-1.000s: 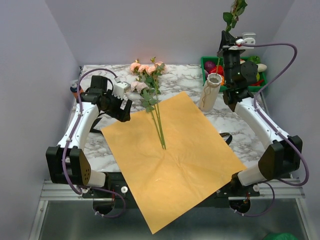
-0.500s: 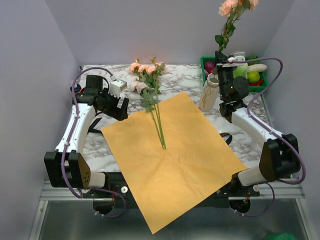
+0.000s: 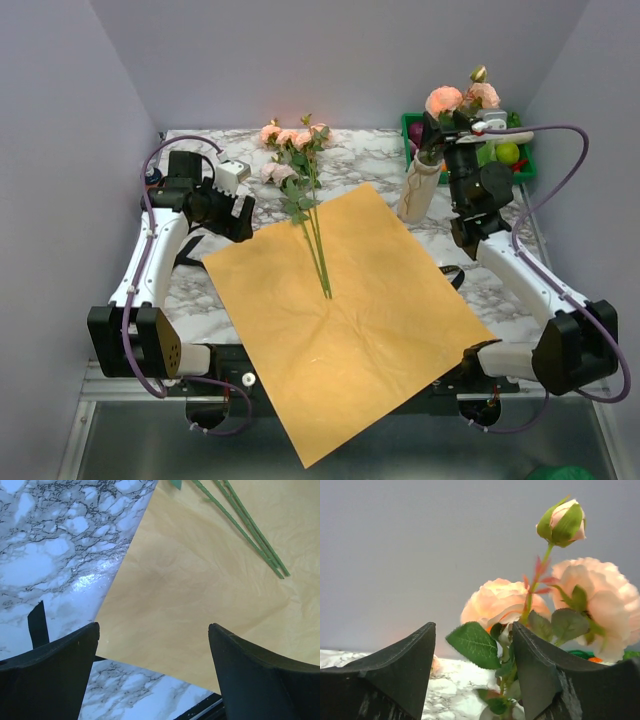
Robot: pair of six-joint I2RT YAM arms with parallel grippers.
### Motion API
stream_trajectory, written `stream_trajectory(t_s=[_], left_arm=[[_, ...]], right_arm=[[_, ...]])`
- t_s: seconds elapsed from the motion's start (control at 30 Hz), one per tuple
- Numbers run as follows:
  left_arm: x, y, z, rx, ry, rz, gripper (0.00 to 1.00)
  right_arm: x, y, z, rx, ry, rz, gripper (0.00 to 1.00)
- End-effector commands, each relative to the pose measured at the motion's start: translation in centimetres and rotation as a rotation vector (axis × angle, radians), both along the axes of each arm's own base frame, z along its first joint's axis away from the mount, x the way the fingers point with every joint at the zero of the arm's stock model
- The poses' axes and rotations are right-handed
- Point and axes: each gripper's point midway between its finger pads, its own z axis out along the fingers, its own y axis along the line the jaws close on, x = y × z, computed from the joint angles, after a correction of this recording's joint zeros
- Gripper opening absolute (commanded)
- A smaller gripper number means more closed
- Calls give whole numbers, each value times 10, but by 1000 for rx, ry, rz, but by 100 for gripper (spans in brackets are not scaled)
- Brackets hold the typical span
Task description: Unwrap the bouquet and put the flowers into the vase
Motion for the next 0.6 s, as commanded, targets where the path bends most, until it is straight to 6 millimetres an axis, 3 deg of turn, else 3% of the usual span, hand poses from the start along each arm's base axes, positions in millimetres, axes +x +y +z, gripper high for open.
stream_trajectory(t_s=[0.0, 0.2, 0.23, 0.3, 0.47, 0.5, 0.53, 0.57], left_arm=[[-8, 3, 3, 5, -2, 15, 99], [-2, 1, 7, -15, -4, 27, 99], [-2, 1, 6, -15, 5, 28, 99], [-1, 1, 5, -19, 8, 34, 99], [0, 5, 5, 0, -1, 57, 99], [-1, 7, 3, 8, 0, 63, 99], [-2, 10, 3, 22, -7, 71, 99], [-3, 11, 2, 30, -2, 69, 99]], right_arm=[[-23, 4, 3, 26, 32, 73, 70], [-58, 19, -19, -2, 147, 158, 67], [-65, 34, -29, -28, 181, 187, 67], [-68, 45, -39, -65, 229, 189, 64], [-88, 108, -87, -245, 356, 293, 62], [-88, 115, -86, -254, 369, 298, 61], [-87, 132, -117, -314, 457, 328, 59], [-85, 139, -126, -336, 501, 330, 56]])
